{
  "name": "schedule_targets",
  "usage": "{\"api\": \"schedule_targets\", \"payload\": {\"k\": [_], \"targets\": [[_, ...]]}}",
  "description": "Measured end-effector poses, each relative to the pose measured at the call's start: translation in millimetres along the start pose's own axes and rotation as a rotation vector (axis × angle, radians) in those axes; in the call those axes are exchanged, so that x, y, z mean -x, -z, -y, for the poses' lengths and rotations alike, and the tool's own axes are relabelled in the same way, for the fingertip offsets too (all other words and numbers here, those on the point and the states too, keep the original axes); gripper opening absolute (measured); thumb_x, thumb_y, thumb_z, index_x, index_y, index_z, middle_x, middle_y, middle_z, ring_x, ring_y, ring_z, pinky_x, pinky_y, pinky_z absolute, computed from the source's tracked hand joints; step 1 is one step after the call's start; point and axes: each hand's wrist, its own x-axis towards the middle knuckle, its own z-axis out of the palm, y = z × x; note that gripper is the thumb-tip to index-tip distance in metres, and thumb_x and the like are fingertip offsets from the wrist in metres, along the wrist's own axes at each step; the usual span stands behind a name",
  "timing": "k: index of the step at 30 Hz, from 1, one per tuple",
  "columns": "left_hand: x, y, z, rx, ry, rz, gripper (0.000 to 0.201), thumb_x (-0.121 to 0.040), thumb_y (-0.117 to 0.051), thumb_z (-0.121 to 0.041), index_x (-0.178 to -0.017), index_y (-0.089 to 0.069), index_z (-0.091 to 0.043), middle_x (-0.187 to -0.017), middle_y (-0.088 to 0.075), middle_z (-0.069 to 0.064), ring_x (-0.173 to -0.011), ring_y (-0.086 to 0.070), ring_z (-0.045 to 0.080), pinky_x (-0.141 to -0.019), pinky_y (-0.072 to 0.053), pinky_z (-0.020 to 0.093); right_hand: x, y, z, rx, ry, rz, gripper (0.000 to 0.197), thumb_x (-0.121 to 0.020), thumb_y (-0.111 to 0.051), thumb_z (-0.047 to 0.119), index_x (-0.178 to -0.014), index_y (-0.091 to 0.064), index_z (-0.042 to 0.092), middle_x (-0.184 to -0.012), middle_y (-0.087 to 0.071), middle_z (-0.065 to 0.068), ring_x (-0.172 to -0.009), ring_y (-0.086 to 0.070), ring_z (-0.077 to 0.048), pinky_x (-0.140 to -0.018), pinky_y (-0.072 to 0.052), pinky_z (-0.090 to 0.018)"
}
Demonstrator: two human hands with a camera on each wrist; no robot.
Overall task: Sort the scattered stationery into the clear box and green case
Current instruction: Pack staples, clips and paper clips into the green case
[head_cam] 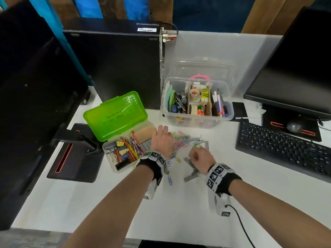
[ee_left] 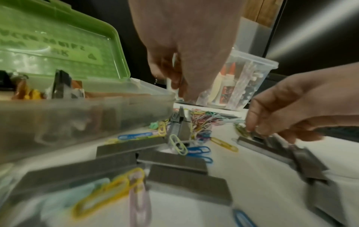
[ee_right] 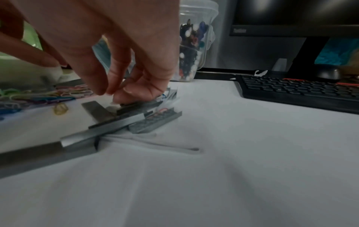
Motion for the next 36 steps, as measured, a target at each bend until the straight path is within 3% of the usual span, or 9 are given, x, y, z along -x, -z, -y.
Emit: {"api": "schedule_targets", "payload": {"k": [5,12,18,21,23,25,28,31,36], "targets": [[-10,-5,-8,-0.003,0.110,0.043,0.017,-0.093,-0.052,-0.032,-0.094,-0.066,-0.023,-0.115,-0.041,0.007,-0.111,-0.034,0.028,-0.098,-0.028,0.045,-3,2,2,-0.009,0.024,0.005,0.013,-0.085,-0.055,0.012,-0.089,-0.062,0.022,-0.099,-0.061,-0.002,-0.088,-0.060,-0.019,-0.078,-0.049,-0.027],[-19,-14,-11,0.020,0.181,0.053,0.024,-0.095,-0.047,-0.034,-0.102,-0.067,-0.022,-0.124,-0.043,0.009,-0.120,-0.034,0.030,-0.107,-0.022,0.049,-11,9,8,-0.020,0.061,-0.003,0.015,-0.084,-0.053,0.010,-0.091,-0.063,0.019,-0.096,-0.062,-0.002,-0.083,-0.059,-0.017,-0.076,-0.047,-0.026],[-16,-12,-2,0.118,0.220,-0.064,0.041,-0.100,-0.035,-0.041,-0.109,-0.066,-0.017,-0.114,-0.053,0.008,-0.112,-0.041,0.029,-0.105,-0.026,0.048,-21,16,13,-0.076,0.071,-0.020,0.020,-0.086,-0.050,0.009,-0.091,-0.067,0.018,-0.093,-0.064,0.001,-0.083,-0.060,-0.018,-0.075,-0.047,-0.026],[-11,-10,3,0.193,0.151,-0.119,0.053,-0.101,-0.025,-0.050,-0.102,-0.065,-0.016,-0.103,-0.061,0.005,-0.103,-0.049,0.027,-0.096,-0.029,0.045,-28,21,22,-0.265,0.047,-0.072,0.017,-0.093,-0.055,0.018,-0.106,-0.065,0.014,-0.098,-0.065,-0.002,-0.089,-0.061,-0.020,-0.077,-0.045,-0.024],[-7,-11,4,0.242,0.056,-0.102,0.049,-0.100,-0.028,-0.052,-0.096,-0.063,-0.018,-0.098,-0.064,0.001,-0.098,-0.051,0.024,-0.092,-0.029,0.041,-32,24,30,-0.414,0.030,-0.044,0.022,-0.094,-0.056,0.024,-0.113,-0.062,0.016,-0.095,-0.067,-0.004,-0.085,-0.066,-0.021,-0.068,-0.048,-0.025],[-5,-13,3,0.299,-0.029,-0.048,0.043,-0.099,-0.032,-0.050,-0.097,-0.060,-0.018,-0.101,-0.064,0.000,-0.100,-0.051,0.023,-0.091,-0.029,0.040,-33,27,36,-0.503,0.026,-0.013,0.017,-0.092,-0.059,0.022,-0.108,-0.063,0.016,-0.091,-0.069,-0.007,-0.080,-0.068,-0.021,-0.060,-0.052,-0.025],[-2,-14,-2,0.382,-0.057,-0.049,0.040,-0.099,-0.034,-0.047,-0.097,-0.059,-0.016,-0.100,-0.063,0.001,-0.101,-0.052,0.022,-0.089,-0.027,0.039,-33,28,37,-0.620,-0.012,-0.005,0.007,-0.088,-0.062,0.007,-0.094,-0.065,0.010,-0.080,-0.068,-0.011,-0.069,-0.065,-0.021,-0.058,-0.052,-0.022],[0,-15,-13,0.465,-0.082,-0.057,0.032,-0.098,-0.039,-0.041,-0.093,-0.058,-0.016,-0.095,-0.064,0.003,-0.098,-0.053,0.023,-0.088,-0.029,0.038,-31,26,35,-0.711,-0.074,0.004,0.011,-0.086,-0.063,-0.001,-0.096,-0.066,-0.001,-0.073,-0.064,-0.013,-0.059,-0.059,-0.019,-0.053,-0.053,-0.019],[0,-19,-29,0.546,-0.124,-0.100,0.020,-0.097,-0.042,-0.029,-0.093,-0.058,-0.017,-0.091,-0.067,0.002,-0.089,-0.059,0.023,-0.083,-0.038,0.035,-28,27,19,-0.614,-0.133,-0.057,0.012,-0.085,-0.063,0.000,-0.094,-0.069,0.005,-0.075,-0.067,-0.014,-0.060,-0.065,-0.026,-0.065,-0.059,-0.028]]}}
